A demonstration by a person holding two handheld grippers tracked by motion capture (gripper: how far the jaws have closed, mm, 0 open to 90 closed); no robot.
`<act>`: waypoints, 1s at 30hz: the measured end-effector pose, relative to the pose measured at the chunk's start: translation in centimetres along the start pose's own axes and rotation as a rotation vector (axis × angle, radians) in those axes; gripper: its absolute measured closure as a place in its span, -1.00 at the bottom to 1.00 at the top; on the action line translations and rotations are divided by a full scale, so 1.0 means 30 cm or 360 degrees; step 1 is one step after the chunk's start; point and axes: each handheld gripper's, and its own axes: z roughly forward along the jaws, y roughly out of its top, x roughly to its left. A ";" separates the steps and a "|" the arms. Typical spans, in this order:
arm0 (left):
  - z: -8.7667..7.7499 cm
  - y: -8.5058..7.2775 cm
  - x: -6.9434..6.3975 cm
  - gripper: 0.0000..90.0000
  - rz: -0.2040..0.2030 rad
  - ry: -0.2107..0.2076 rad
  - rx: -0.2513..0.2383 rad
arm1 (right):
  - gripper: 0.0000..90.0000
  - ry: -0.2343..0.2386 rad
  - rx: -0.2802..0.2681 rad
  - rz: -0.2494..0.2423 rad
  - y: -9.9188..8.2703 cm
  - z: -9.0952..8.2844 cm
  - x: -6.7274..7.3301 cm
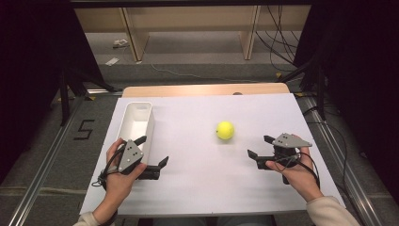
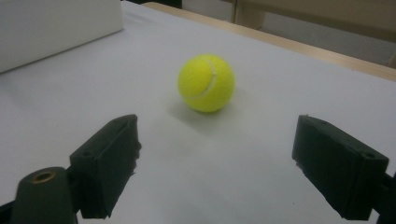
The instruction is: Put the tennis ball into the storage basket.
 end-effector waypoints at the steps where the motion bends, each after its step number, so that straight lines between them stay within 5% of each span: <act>1: 0.000 0.000 0.000 -1.00 0.0001 -0.0001 0.0001 | -0.65 -0.0001 0.0002 0.0005 0.003 0.004 -0.001; 30: -0.001 0.003 -0.001 -1.00 -0.0007 -0.0012 -0.0013 | -0.82 0.0006 0.0106 -0.0102 0.086 0.216 0.032</act>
